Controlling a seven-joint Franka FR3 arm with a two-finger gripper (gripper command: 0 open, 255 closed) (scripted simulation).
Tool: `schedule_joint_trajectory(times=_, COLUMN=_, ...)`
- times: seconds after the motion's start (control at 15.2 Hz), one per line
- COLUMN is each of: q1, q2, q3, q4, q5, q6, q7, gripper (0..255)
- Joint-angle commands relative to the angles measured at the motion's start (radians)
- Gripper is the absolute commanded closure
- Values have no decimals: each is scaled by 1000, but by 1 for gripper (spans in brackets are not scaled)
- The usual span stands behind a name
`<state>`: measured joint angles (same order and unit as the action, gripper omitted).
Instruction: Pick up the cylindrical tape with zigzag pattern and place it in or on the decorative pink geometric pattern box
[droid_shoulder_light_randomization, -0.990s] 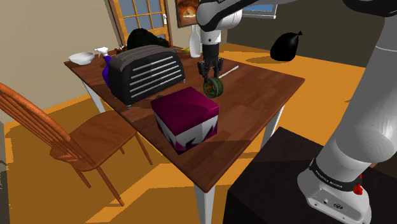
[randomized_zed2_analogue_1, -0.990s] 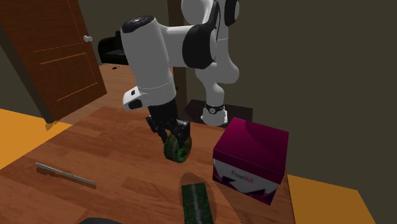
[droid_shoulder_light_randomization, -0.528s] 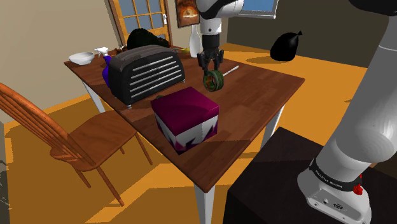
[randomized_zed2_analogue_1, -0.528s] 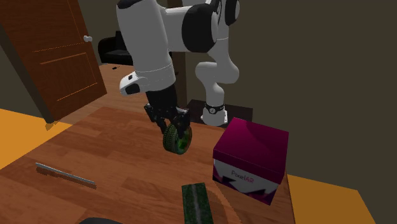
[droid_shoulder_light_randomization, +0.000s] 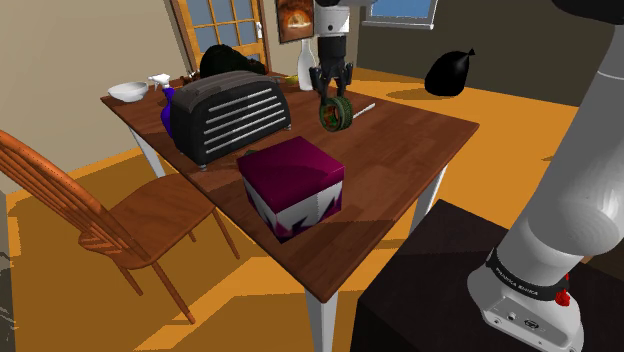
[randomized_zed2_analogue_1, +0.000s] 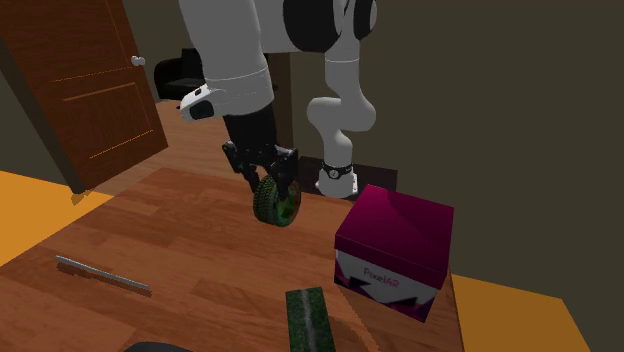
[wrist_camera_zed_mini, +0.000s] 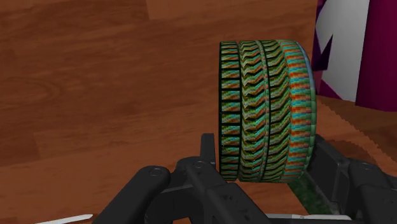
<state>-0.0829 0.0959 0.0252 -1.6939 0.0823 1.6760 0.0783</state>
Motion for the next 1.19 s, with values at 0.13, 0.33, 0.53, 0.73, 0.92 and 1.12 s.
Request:
schedule_joint_trajectory(times=0.13, q1=-1, q2=2, q3=-1, q4=56, q5=0, q6=-54, q7=3, gripper=255)
schedule_joint_trajectory(times=0.33, q1=-1, q2=5, q3=-1, q4=101, q5=-1, q6=-96, q7=6, gripper=255)
schedule_joint_trajectory(times=0.53, q1=-1, q2=11, q3=-1, q4=149, q5=-1, q6=-138, q7=9, gripper=255)
schedule_joint_trajectory(times=0.73, q1=-2, q2=20, q3=-1, q4=201, q5=-1, q6=-181, q7=12, gripper=255)
schedule_joint_trajectory(times=0.92, q1=-2, q2=31, q3=-1, q4=257, q5=-1, q6=-225, q7=16, gripper=255)
schedule_joint_trajectory(times=1.12, q1=10, q2=27, q3=9, q4=282, q5=1, q6=-253, q7=40, gripper=255)
